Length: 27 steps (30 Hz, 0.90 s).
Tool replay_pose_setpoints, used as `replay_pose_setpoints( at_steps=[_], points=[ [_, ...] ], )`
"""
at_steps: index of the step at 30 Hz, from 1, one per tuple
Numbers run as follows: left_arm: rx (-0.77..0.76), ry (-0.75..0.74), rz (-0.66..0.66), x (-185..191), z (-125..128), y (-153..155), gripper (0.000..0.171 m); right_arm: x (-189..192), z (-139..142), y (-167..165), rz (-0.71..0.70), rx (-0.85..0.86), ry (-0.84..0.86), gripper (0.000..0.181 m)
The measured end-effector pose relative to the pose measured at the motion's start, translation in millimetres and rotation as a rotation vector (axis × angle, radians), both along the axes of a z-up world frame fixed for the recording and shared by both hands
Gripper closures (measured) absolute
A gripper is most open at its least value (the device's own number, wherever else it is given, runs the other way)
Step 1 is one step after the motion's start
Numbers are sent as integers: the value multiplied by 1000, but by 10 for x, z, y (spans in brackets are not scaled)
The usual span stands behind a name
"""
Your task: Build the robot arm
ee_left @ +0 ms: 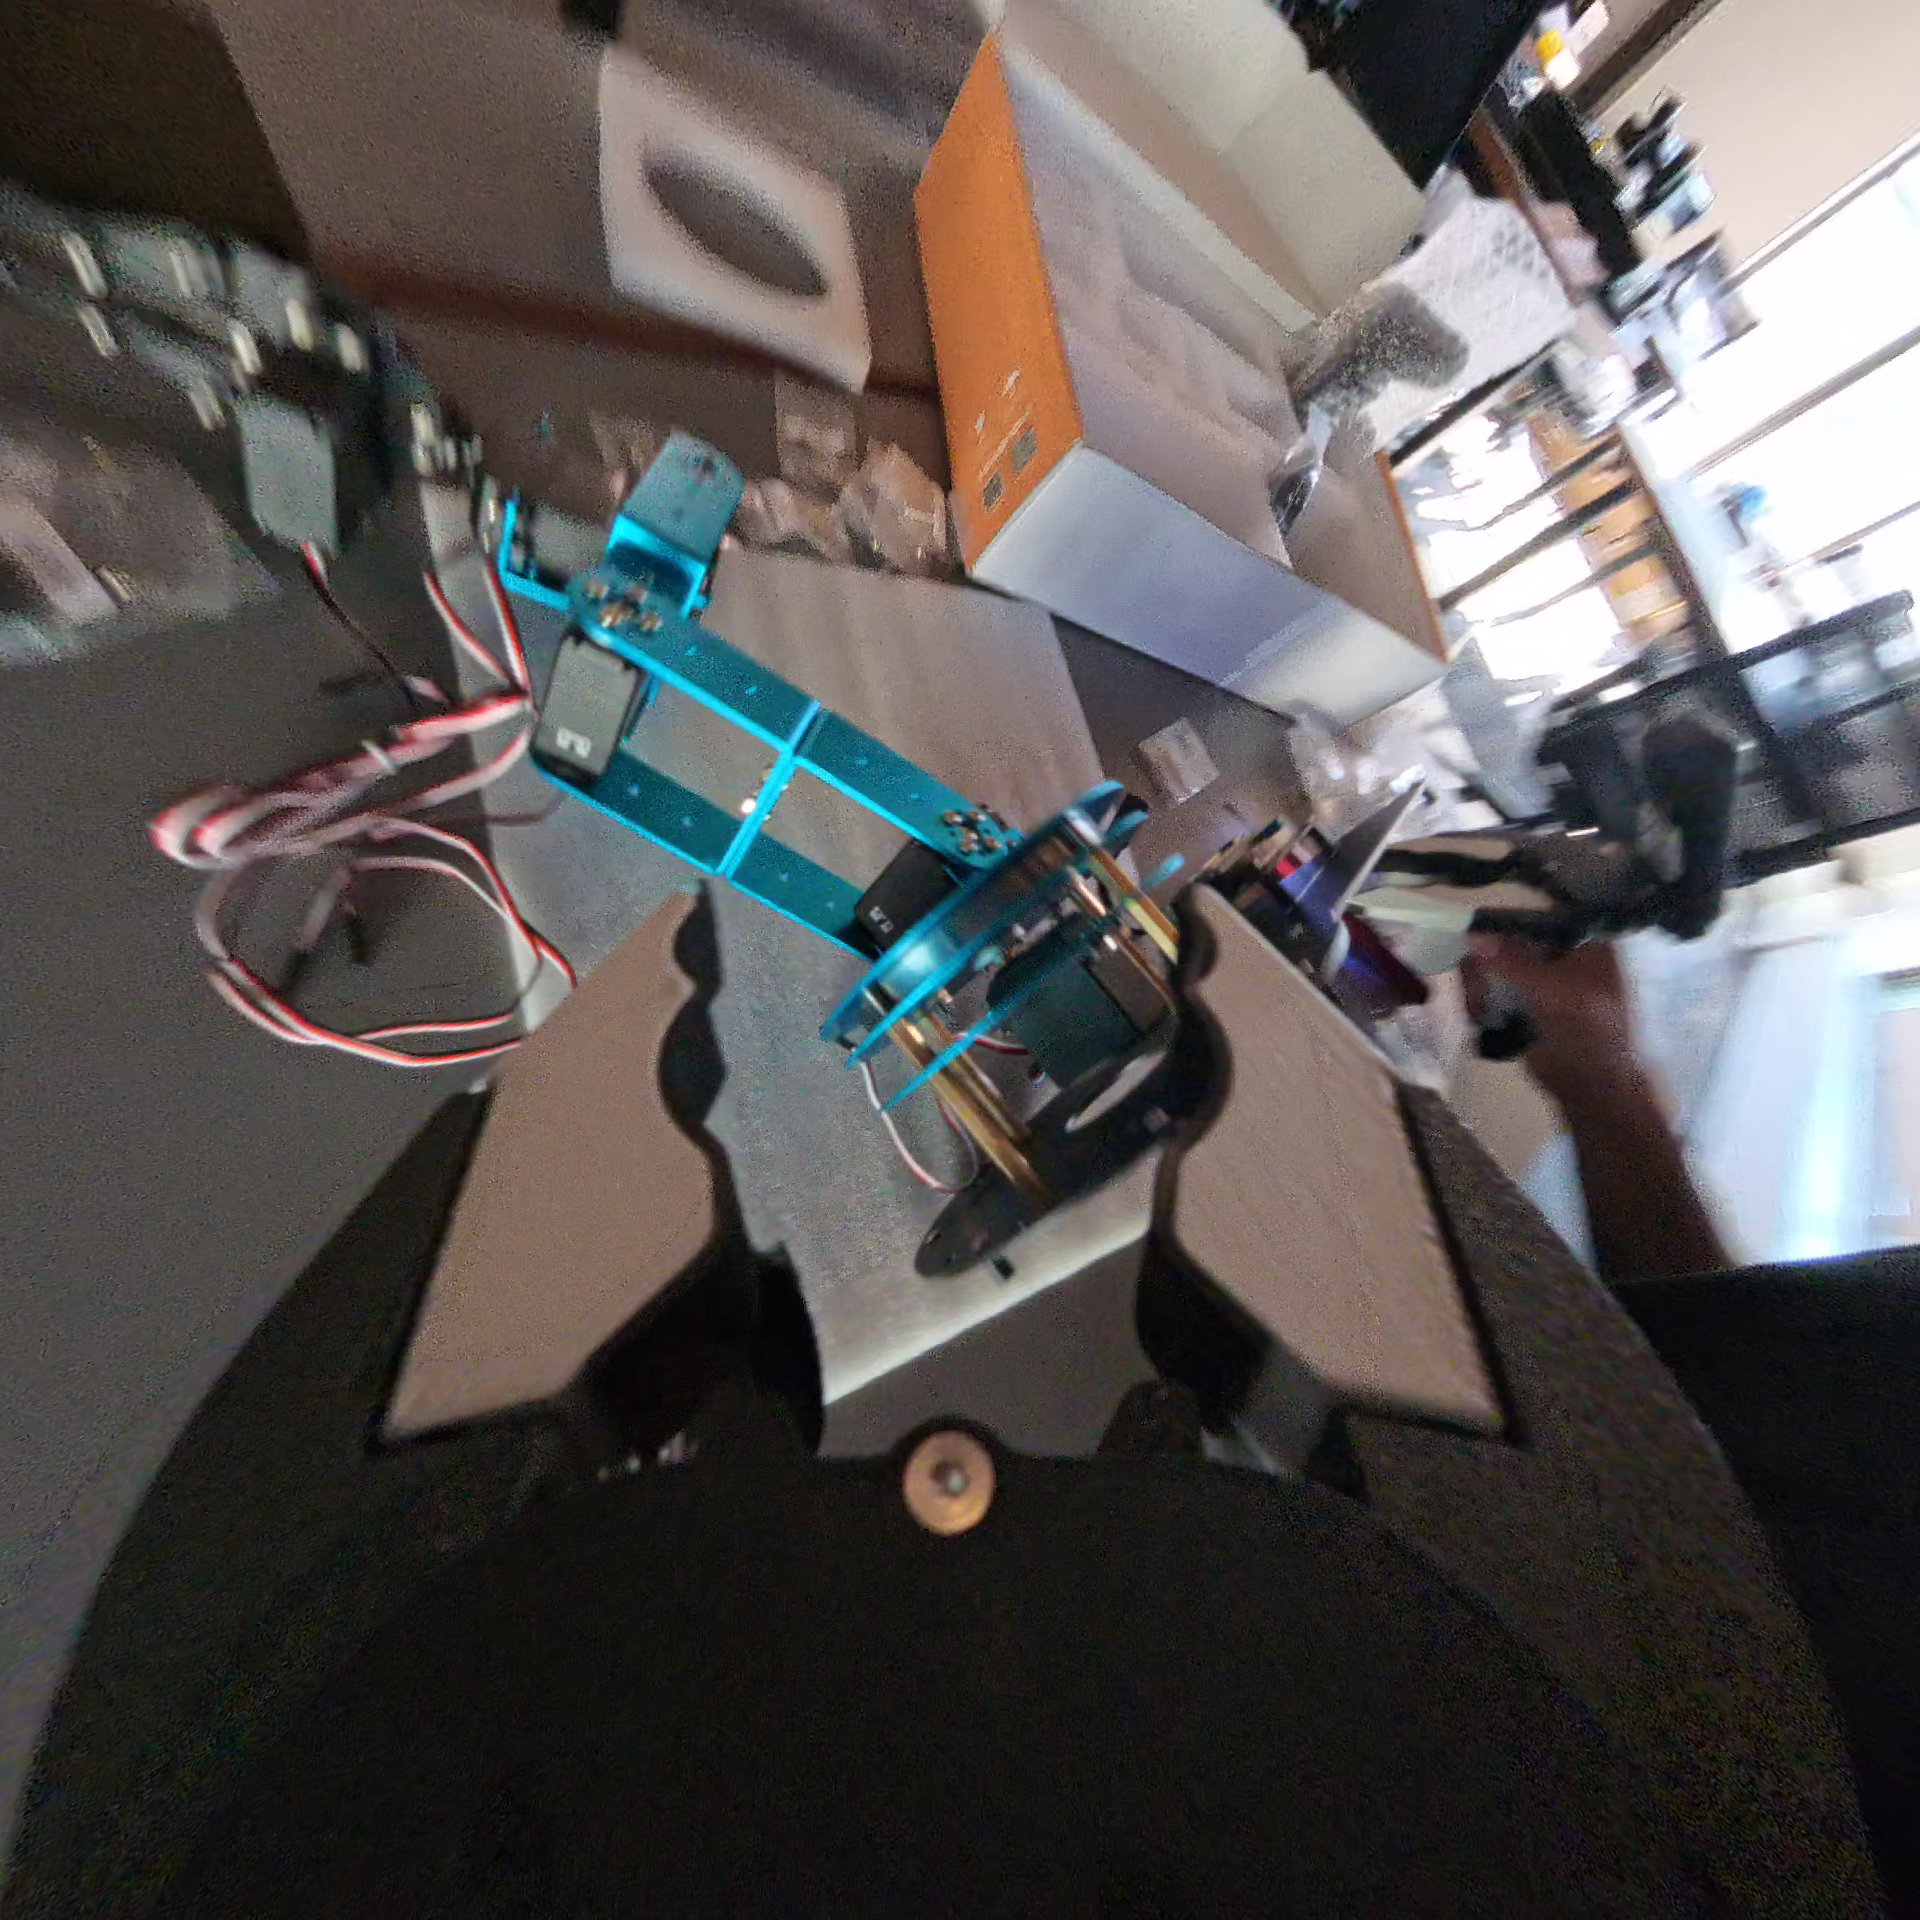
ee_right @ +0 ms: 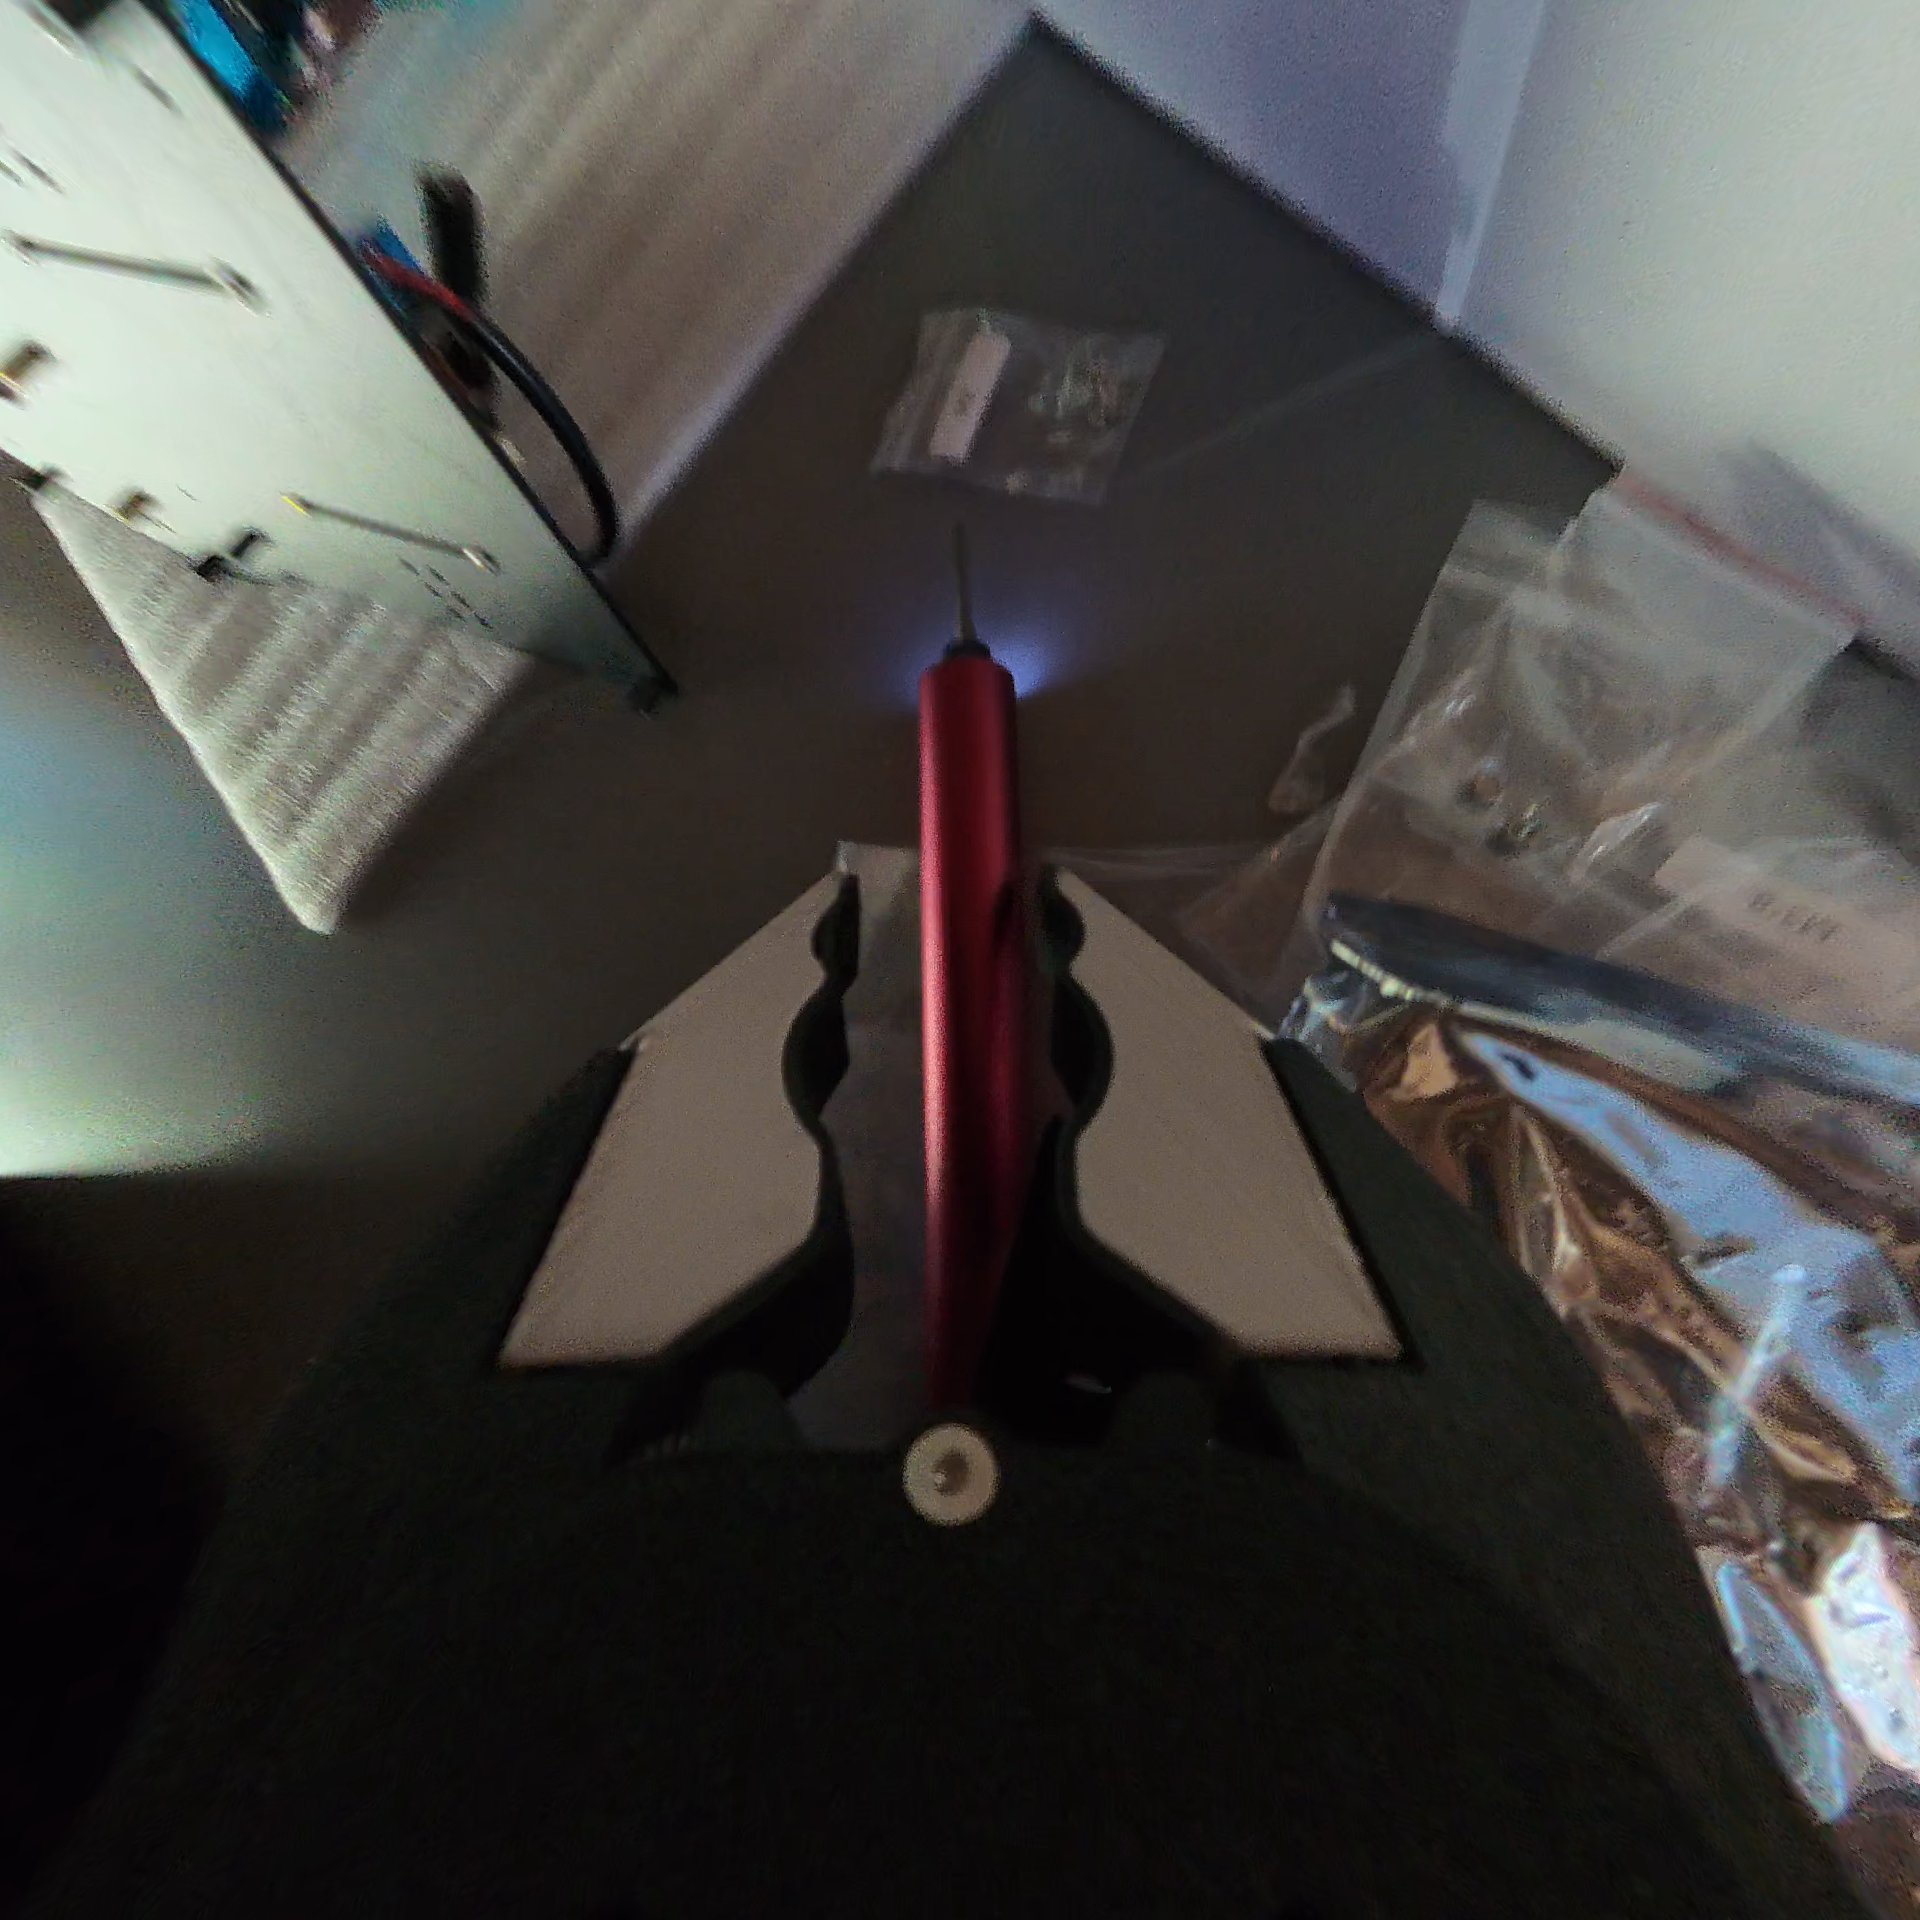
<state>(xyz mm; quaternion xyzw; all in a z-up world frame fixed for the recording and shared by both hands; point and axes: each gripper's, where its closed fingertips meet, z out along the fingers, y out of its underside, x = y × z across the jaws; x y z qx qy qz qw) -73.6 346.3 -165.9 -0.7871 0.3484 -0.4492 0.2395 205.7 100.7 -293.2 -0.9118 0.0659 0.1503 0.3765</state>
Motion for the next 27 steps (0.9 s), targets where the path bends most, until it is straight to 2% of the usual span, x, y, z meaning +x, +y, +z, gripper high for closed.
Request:
replay_pose_setpoints(
  at_steps=[1, 3, 5, 7, 8, 12, 14, 17, 20, 23, 27],
  points=[
    [-124, -6, -5, 54, -110, 97, 76, 5, 141, 49, 4, 61, -6, 146],
    [-329, -7, -8, 172, -352, 232, 70, -50, 504, 198, 64, 216, -42, 141],
    [-425, -7, 2, 309, -518, 323, 67, -244, 800, 364, 193, 356, -64, 131],
    [-485, -15, 7, 445, -596, 346, 65, -533, 909, 497, 366, 442, -14, 98],
    [-506, -11, 23, 492, -640, 365, 65, -615, 876, 555, 415, 436, 7, 96],
    [-594, -33, 89, 602, -788, 443, 68, -790, 772, 753, 562, 428, 9, 118],
    [-649, -60, 108, 639, -843, 455, 76, -878, 811, 803, 632, 448, 50, 127],
    [-729, -110, 140, 665, -923, 486, 100, -981, 839, 831, 727, 438, 125, 147],
    [-742, -137, 127, 684, -913, 482, 101, -943, 787, 894, 754, 404, 103, 176],
    [-724, -158, 128, 696, -867, 466, 102, -980, 793, 835, 827, 365, 75, 179],
    [-676, -217, 91, 691, -658, 401, 104, -1111, 903, 684, 931, 429, -80, 181]
  ],
)
